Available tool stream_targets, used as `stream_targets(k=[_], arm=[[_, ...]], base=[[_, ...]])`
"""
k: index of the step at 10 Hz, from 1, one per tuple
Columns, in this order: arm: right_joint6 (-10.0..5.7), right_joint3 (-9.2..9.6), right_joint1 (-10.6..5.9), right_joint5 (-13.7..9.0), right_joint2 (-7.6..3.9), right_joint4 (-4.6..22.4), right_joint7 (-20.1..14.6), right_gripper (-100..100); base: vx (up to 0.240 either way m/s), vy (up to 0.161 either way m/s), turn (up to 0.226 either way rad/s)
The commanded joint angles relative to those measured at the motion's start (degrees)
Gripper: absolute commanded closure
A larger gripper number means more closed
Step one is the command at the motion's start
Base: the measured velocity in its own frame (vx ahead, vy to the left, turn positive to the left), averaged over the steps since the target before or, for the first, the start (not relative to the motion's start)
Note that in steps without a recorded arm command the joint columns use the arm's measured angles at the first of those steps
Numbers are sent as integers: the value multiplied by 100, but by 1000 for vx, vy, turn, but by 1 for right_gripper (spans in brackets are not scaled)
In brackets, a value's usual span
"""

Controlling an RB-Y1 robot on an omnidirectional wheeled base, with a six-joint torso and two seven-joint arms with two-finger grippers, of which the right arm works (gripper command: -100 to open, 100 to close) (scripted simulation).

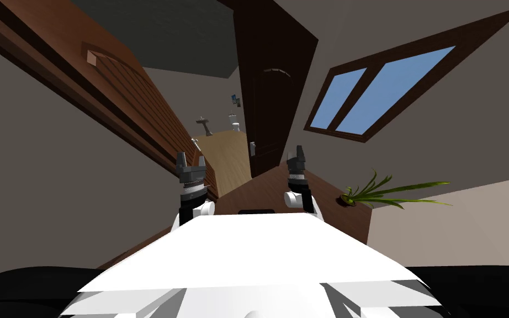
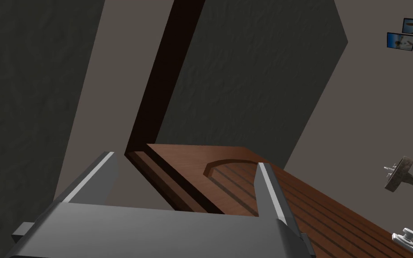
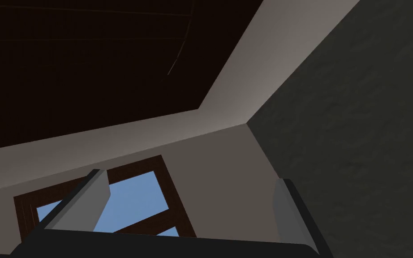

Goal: Push the door open

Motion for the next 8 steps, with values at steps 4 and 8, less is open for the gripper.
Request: stream_targets(k=[4, 8], arm=[[-11, 64, -443, 17, -75, 732, -76, -100], [-23, 94, -781, 24, -119, 1311, -135, -100]], base=[[52, -38, 43], [42, -29, 40]])
